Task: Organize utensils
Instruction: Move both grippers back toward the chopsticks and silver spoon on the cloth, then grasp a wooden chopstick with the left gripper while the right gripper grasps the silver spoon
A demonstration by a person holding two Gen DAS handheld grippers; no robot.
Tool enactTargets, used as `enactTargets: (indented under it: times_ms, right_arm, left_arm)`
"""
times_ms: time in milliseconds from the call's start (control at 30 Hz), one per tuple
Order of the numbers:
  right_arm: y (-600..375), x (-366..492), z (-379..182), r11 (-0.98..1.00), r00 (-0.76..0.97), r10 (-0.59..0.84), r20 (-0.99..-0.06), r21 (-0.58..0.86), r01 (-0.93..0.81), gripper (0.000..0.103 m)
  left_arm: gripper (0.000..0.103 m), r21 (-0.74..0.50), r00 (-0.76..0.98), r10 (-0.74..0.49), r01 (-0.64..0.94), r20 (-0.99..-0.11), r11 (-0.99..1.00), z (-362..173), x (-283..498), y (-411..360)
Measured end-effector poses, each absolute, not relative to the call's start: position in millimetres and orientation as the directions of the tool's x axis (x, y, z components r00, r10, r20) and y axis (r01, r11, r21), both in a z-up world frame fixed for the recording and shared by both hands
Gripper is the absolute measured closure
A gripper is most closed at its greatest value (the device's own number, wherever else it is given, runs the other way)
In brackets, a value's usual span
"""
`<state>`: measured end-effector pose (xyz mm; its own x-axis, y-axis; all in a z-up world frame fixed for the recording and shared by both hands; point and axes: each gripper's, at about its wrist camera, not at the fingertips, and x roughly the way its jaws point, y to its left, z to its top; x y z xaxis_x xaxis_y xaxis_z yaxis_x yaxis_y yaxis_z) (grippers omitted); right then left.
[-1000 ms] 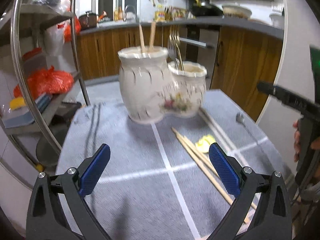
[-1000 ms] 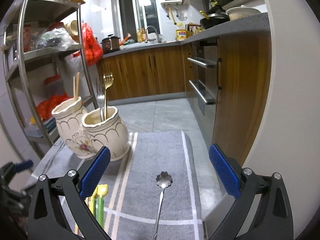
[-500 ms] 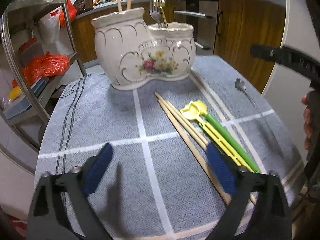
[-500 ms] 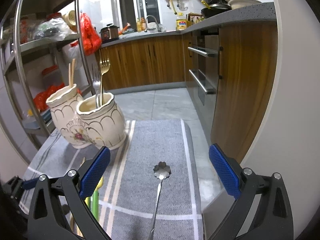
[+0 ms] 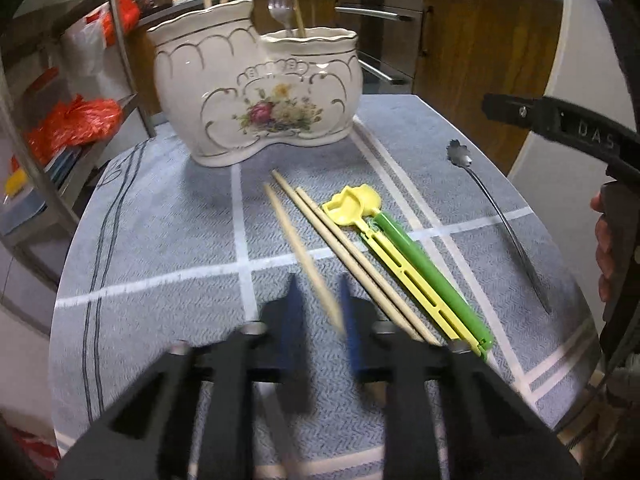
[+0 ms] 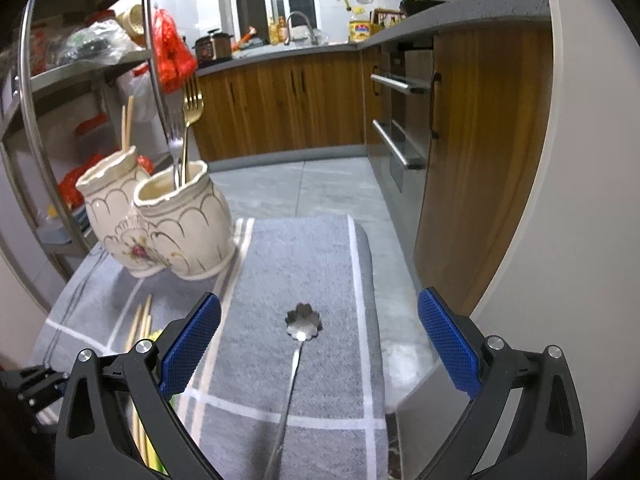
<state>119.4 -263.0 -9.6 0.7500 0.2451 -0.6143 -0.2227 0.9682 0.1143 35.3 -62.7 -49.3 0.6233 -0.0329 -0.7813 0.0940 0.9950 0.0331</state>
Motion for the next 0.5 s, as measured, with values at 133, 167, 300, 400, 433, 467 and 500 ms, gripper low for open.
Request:
enactTargets:
  times_ms: [133, 167, 300, 400, 433, 467, 500]
  right_arm:
    - [-260, 121, -17, 0.961, 0.72, 0.266, -0.641, 0.113, -0.254, 0.007]
    - [-258, 121, -19, 0.956, 0.706, 0.276, -0.652, 0.113, -0.27, 0.008]
    - [-250, 124, -31, 0.947, 0.659, 0.286, -0.695, 0.1, -0.306, 0.025]
    - [-247, 128, -38, 0.941, 0.627, 0.296, -0.721, 0.109, -0.319, 0.038]
    - [-246, 130, -40, 0.94, 0.618, 0.298, -0.727, 0.112, -0.322, 0.041]
    - [-246, 131, -41, 0.939, 0.611, 0.3, -0.733, 0.113, -0.325, 0.046]
    - [-244, 131, -43, 0.938, 0.605, 0.301, -0.737, 0.112, -0.329, 0.051]
  left_arm:
    - [0.095, 0.027, 0.614, -0.058, 0.128, -0.787, 0.991, -49, 41, -52]
    - [0.096, 0.031, 0.611, -0.06, 0.139, -0.789, 0.99, -48, 42, -50]
    - [0.097, 0.081, 0.609, -0.046, 0.179, -0.792, 0.98, -47, 42, -38]
    - [0.097, 0.086, 0.607, -0.05, 0.194, -0.793, 0.977, -46, 41, -29]
    - [0.097, 0.086, 0.607, -0.051, 0.195, -0.793, 0.977, -46, 39, -25]
    - [0.097, 0.085, 0.606, -0.053, 0.196, -0.794, 0.977, -46, 39, -22]
    - [0.097, 0.078, 0.604, -0.06, 0.199, -0.794, 0.977, -46, 38, -19]
